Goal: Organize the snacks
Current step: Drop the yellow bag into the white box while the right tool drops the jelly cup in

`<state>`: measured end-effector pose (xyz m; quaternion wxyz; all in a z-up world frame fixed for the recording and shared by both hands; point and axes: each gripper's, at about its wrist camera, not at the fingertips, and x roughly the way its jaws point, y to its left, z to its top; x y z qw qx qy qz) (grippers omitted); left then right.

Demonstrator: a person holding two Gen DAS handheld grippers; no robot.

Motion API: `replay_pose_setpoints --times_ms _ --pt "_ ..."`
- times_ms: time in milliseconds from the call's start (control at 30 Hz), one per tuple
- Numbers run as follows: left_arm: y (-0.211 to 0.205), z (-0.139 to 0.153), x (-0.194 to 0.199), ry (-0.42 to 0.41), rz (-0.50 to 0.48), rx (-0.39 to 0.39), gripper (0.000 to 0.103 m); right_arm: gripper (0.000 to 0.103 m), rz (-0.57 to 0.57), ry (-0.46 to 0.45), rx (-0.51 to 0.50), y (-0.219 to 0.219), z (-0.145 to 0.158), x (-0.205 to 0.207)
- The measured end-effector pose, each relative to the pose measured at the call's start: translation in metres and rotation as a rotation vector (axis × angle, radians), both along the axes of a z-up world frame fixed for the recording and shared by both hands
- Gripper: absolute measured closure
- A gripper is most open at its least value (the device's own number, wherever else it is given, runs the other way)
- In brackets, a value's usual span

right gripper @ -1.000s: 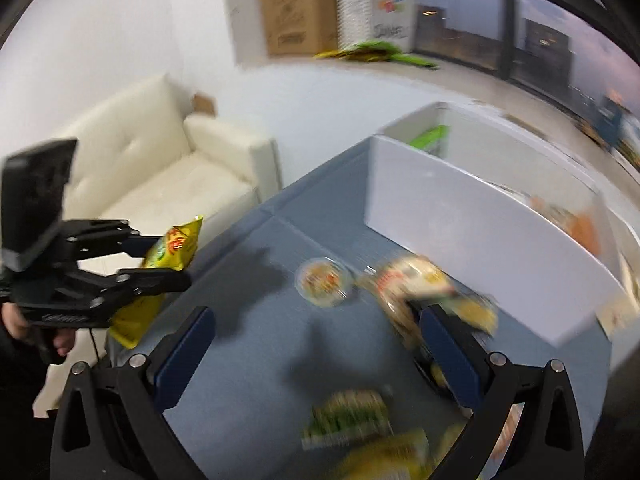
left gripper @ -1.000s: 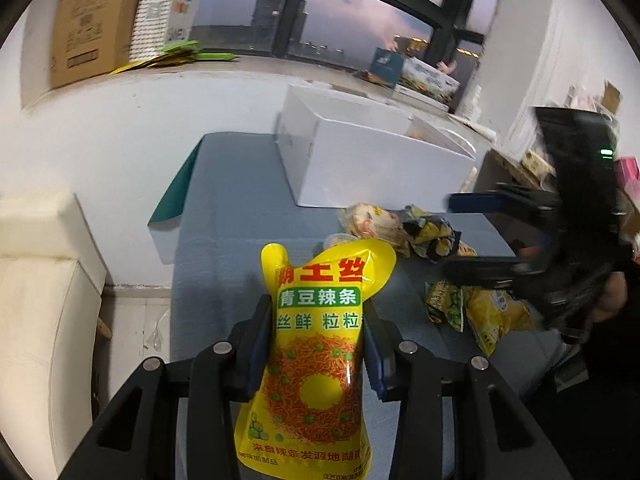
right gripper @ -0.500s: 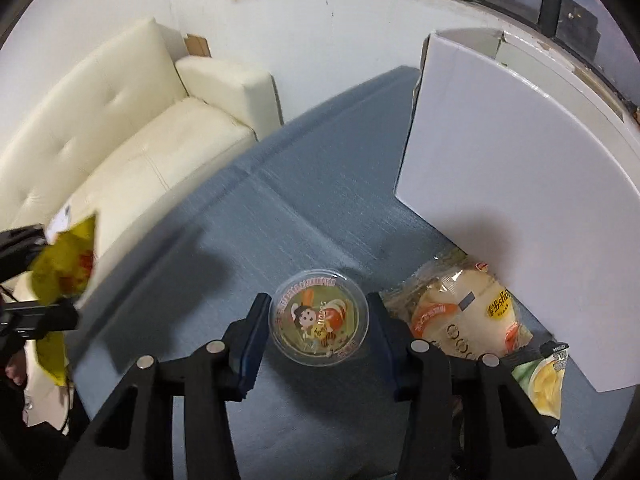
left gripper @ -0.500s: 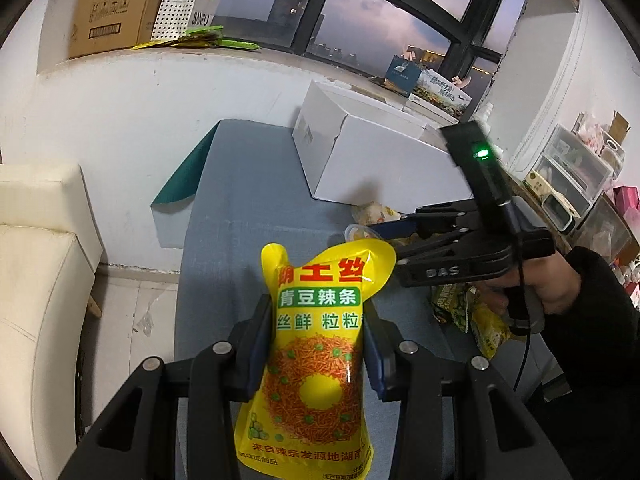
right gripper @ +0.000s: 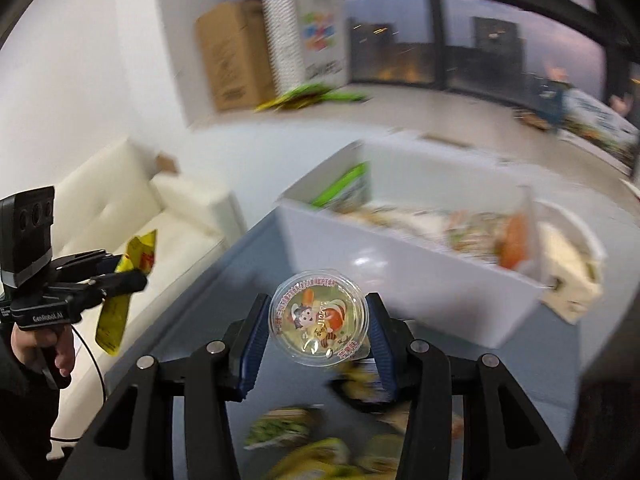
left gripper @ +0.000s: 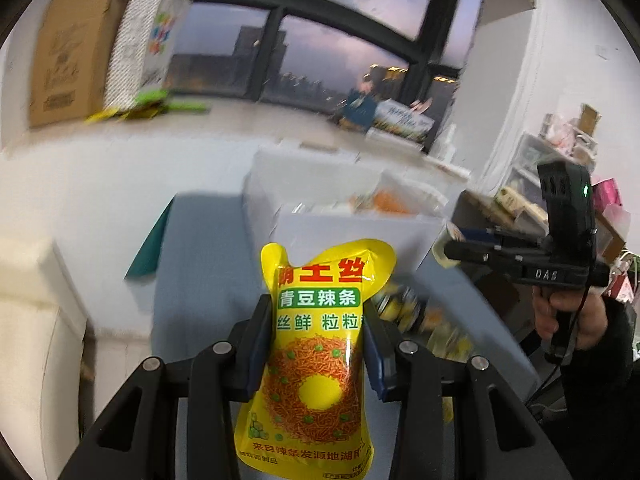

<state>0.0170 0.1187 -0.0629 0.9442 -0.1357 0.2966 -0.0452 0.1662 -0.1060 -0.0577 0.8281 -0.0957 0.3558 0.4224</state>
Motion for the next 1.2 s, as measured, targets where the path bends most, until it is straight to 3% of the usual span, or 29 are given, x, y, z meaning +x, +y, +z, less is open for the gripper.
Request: replay_pose_setpoints --times_ms 167,333,467,500,567,600,633,667,833,967,1200 --pt "-0.021 0.026 0.072 -0.04 -0.055 0.007 0.058 0.052 -0.17 0.016 0.075 -0.046 0.018 0.044" --pt "-0.033 0.05 0.154 -0.052 -0.045 0.042 0.058 0.052 -0.251 0.066 0.125 -0.048 0.024 0.095" --pt "-0.037 0.052 0.215 0.007 -0.004 0.11 0.056 0.052 -0.284 0.094 0.096 -0.034 0.02 0.136" --pt "-0.035 0.05 0.234 0.028 0.008 0.122 0.051 0.052 -0.29 0.094 0.085 -0.03 0.018 0.142" --pt "-0.032 0.043 0.26 0.067 0.054 0.163 0.008 0.048 -0.317 0.093 0.055 -0.022 0.014 0.158" --pt "-0.029 0.038 0.27 0.094 0.08 0.18 0.0 0.023 -0.315 0.091 0.054 -0.02 0.013 0.163" --pt "-0.024 0.031 0.276 0.125 0.089 0.177 0.0 0.008 -0.305 0.098 0.039 -0.015 0.011 0.17" --pt "-0.02 0.027 0.279 0.155 0.091 0.164 0.0 0.0 -0.309 0.1 0.03 -0.014 0.01 0.173" --pt "-0.022 0.019 0.267 0.163 0.074 0.214 0.0 0.0 -0.284 0.051 0.07 -0.016 0.019 0.164" --pt "-0.018 0.025 0.251 0.147 0.061 0.189 0.0 0.0 -0.262 0.036 0.088 -0.019 0.026 0.151" --pt "-0.029 0.051 0.173 0.058 0.011 0.192 0.0 0.0 -0.21 0.02 0.145 -0.043 0.044 0.104"
